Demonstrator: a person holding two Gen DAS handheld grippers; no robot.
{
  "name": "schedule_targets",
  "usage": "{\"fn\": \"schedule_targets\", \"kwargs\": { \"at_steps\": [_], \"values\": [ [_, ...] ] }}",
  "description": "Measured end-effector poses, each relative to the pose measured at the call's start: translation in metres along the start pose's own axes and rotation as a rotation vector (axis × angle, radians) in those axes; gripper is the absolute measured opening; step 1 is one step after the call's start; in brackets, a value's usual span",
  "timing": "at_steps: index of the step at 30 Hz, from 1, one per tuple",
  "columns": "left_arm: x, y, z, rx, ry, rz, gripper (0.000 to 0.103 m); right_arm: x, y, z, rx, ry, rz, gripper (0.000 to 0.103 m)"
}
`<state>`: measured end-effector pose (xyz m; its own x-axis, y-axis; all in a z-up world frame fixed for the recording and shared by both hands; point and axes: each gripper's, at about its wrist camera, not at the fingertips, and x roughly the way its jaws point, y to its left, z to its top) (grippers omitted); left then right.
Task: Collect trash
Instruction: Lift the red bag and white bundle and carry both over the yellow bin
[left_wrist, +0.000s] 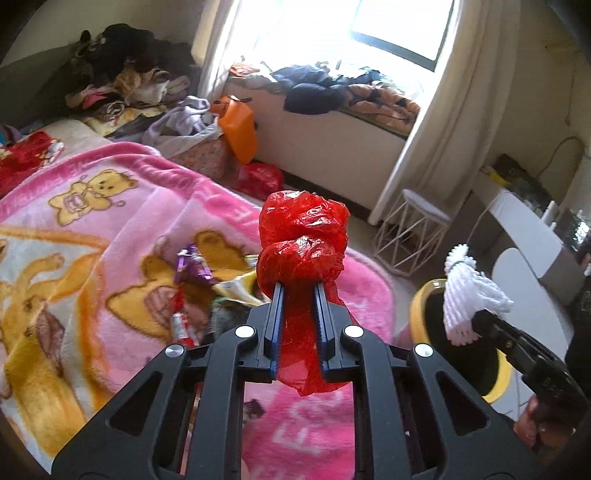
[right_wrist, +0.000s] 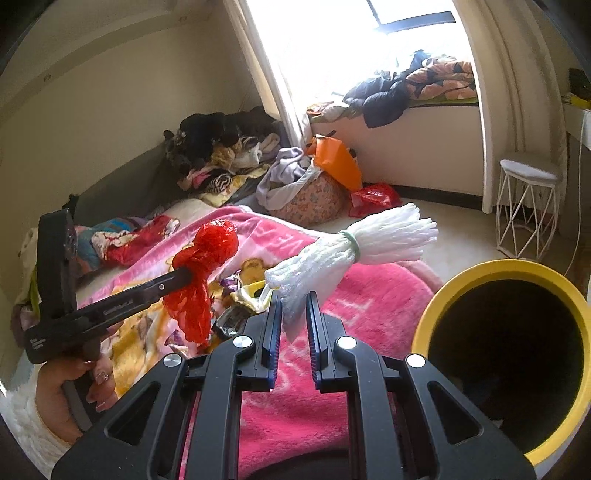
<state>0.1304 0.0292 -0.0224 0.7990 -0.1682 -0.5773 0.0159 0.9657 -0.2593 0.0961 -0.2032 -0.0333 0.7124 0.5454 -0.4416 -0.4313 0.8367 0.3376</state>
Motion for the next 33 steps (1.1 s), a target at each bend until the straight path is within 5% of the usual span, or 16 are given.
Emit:
{"fn": "schedule_targets", "kwargs": {
  "at_steps": [33],
  "values": [
    [0.011,-0.102,-0.014,0.137,0.038,-0.19,0.01,-0.051,-0.062,0.002,0.068,-0.072,-0.143,0.013]
  ]
}}
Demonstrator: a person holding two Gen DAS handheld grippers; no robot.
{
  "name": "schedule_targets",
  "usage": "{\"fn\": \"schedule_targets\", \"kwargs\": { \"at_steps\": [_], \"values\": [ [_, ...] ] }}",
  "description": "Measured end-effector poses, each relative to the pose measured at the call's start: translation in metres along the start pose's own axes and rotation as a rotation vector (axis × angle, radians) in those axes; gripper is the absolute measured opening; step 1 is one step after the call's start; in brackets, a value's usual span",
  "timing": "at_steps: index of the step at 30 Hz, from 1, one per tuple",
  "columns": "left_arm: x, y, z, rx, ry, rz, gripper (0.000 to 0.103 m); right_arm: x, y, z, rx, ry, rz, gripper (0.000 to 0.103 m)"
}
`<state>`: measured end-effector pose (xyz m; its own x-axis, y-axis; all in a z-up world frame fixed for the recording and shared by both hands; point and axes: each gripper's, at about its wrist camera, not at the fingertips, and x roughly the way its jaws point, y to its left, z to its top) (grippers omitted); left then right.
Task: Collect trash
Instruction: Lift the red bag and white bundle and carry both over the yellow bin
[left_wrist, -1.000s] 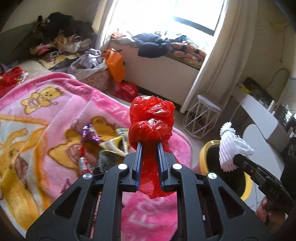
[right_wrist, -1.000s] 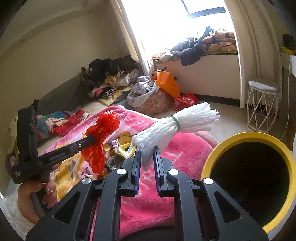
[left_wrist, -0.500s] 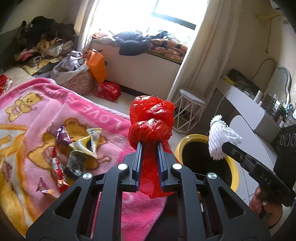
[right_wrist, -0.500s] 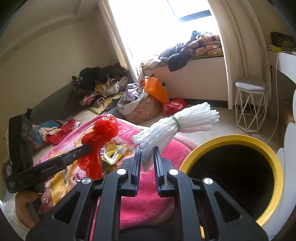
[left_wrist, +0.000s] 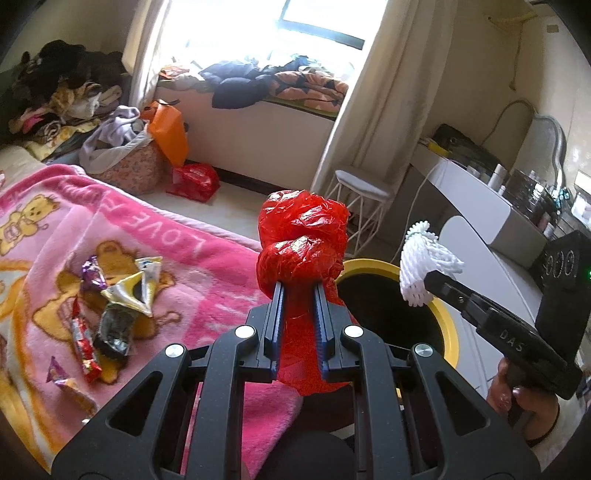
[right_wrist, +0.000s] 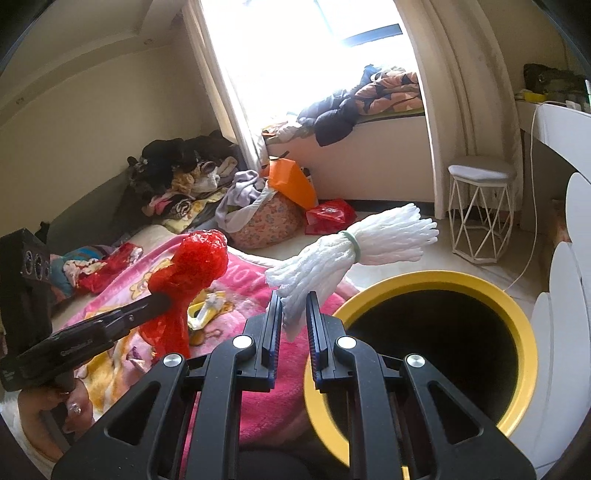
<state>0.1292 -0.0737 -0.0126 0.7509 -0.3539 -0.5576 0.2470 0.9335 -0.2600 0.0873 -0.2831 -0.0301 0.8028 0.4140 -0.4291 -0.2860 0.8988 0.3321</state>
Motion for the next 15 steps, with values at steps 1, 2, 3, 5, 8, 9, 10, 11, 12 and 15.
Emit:
{"fn": "schedule_targets", "kwargs": {
  "at_steps": [1,2,3,5,8,9,10,11,12,15],
  "values": [
    [0.001,-0.001,0.0,0.003,0.002,-0.003,0.01,0.0,-0.001,0.0,0.0,0.002,-0.003,0.013],
    [0.002,-0.004,-0.001,0.006,0.004,-0.006,0.01,0.0,-0.002,-0.001,0.0,0.003,-0.006,0.013],
    [0.004,-0.007,-0.001,0.011,0.007,-0.01,0.01,0.0,-0.003,-0.001,0.0,0.004,-0.009,0.013],
    [0.006,-0.011,-0.003,0.021,0.013,-0.015,0.01,-0.001,-0.006,-0.002,0.001,0.008,-0.017,0.013],
    [0.011,-0.018,-0.004,0.031,0.023,-0.022,0.01,-0.001,-0.01,-0.002,0.007,0.013,-0.026,0.013],
    [0.013,-0.019,-0.005,0.034,0.027,-0.025,0.01,0.0,-0.011,-0.002,0.008,0.015,-0.029,0.013],
    [0.015,-0.021,-0.005,0.038,0.03,-0.027,0.01,-0.001,-0.013,-0.003,0.009,0.018,-0.032,0.013],
    [0.017,-0.023,-0.006,0.041,0.033,-0.03,0.01,-0.001,-0.015,-0.003,0.009,0.02,-0.037,0.013],
    [0.019,-0.025,-0.007,0.045,0.037,-0.032,0.01,-0.001,-0.017,-0.004,0.008,0.022,-0.042,0.013],
    [0.025,-0.03,-0.008,0.053,0.049,-0.038,0.01,-0.001,-0.021,-0.004,0.006,0.031,-0.055,0.013]
  ]
}}
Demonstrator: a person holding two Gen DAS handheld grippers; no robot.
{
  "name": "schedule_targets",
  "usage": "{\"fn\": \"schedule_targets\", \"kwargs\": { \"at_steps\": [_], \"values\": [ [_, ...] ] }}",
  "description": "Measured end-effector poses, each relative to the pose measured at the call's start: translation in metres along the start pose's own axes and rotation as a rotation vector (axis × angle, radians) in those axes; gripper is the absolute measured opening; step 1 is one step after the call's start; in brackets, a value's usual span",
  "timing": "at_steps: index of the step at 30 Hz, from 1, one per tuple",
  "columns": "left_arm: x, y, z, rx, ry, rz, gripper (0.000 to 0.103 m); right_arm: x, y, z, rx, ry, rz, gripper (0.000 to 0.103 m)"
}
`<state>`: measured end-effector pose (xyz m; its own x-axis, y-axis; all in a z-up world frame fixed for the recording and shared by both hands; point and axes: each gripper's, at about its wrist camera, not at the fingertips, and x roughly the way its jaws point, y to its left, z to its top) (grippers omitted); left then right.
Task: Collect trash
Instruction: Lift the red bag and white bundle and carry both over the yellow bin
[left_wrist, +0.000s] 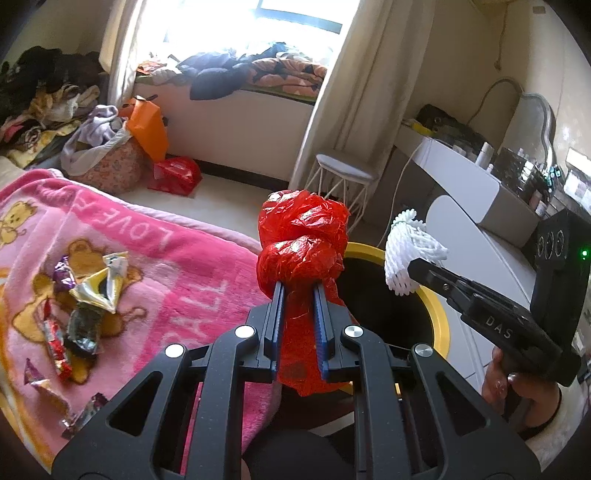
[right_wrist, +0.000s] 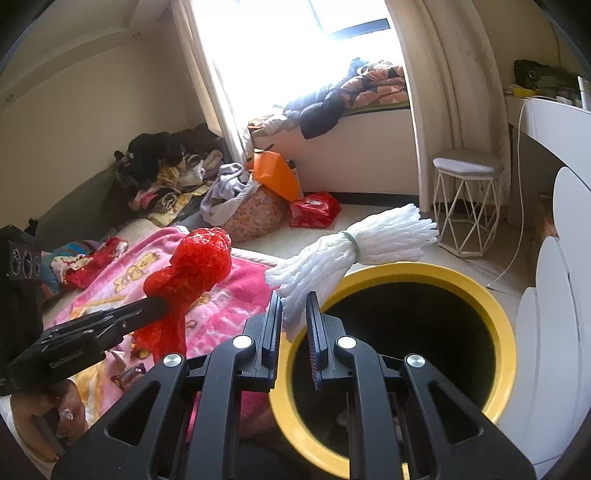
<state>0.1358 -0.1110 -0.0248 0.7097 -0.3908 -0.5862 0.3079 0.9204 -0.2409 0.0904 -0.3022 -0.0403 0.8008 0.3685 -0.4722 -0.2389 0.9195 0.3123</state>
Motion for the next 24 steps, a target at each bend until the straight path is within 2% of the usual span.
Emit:
{"fn": "schedule_targets", "kwargs": {
  "at_steps": [13,24],
  "values": [
    [0.036,-0.019,-0.003,0.025,0.058,-0.029,0.01,0.008,-0.022,-0.011,-0.001,0.071,-0.044,0.013],
    [0.076,-0.032,-0.003,0.042,0.122,-0.044,0.01,0.026,-0.041,-0.025,0.003,0.201,-0.078,0.015]
  ]
}}
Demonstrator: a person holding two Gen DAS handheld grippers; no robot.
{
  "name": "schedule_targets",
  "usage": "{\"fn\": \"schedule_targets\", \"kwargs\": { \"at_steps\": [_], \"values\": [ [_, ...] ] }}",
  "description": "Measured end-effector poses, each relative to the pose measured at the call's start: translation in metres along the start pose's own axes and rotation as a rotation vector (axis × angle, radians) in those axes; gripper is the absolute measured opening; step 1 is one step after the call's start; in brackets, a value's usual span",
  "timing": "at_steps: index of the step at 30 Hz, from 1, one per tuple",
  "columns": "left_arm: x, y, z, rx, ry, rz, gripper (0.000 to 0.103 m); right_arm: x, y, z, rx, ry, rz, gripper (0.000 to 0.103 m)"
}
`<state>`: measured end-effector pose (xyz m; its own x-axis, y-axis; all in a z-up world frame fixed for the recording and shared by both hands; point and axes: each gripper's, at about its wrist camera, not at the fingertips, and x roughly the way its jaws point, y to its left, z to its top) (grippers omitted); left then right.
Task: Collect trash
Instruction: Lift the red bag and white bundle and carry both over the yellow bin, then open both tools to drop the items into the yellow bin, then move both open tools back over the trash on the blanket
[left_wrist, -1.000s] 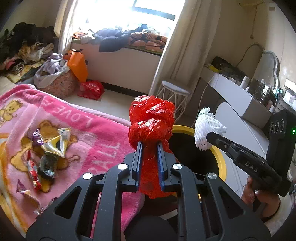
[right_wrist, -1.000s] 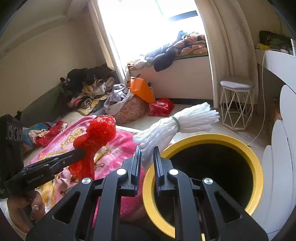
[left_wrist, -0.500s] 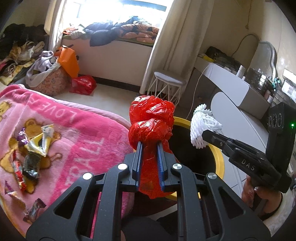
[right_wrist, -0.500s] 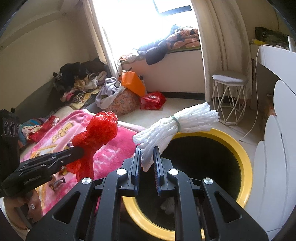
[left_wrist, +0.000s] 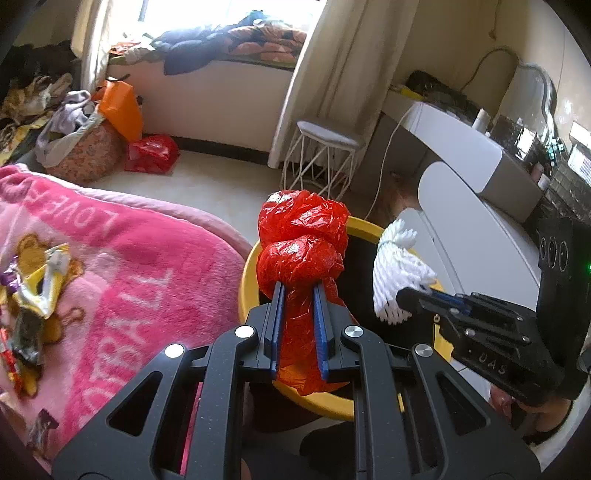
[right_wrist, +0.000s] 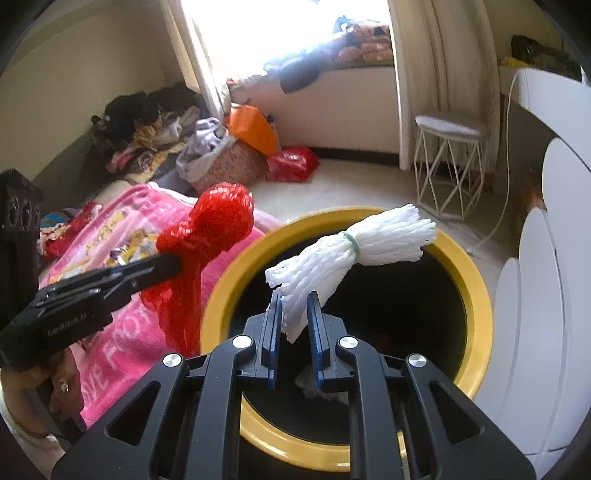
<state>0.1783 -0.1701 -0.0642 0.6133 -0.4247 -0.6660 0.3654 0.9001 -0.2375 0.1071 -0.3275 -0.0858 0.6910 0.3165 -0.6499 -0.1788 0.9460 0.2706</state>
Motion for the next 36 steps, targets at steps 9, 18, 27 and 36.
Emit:
{"fn": "schedule_targets", "kwargs": {
  "at_steps": [9,18,27,36],
  "values": [
    [0.032,-0.006,0.009,0.001,0.06,-0.021,0.011,0.007,-0.02,-0.005,0.057,0.051,-0.021,0.017],
    [0.039,-0.007,0.011,-0.01,0.068,-0.027,0.05,0.001,-0.036,-0.002,0.095,0.02,-0.09,0.048],
    [0.008,0.001,0.009,-0.036,-0.013,-0.009,0.091,-0.015,-0.024,0.006,0.06,-0.062,-0.173,0.07],
    [-0.031,0.019,0.01,-0.068,-0.084,0.039,0.092,-0.029,0.008,0.012,0.004,-0.129,-0.191,0.08]
  ]
}}
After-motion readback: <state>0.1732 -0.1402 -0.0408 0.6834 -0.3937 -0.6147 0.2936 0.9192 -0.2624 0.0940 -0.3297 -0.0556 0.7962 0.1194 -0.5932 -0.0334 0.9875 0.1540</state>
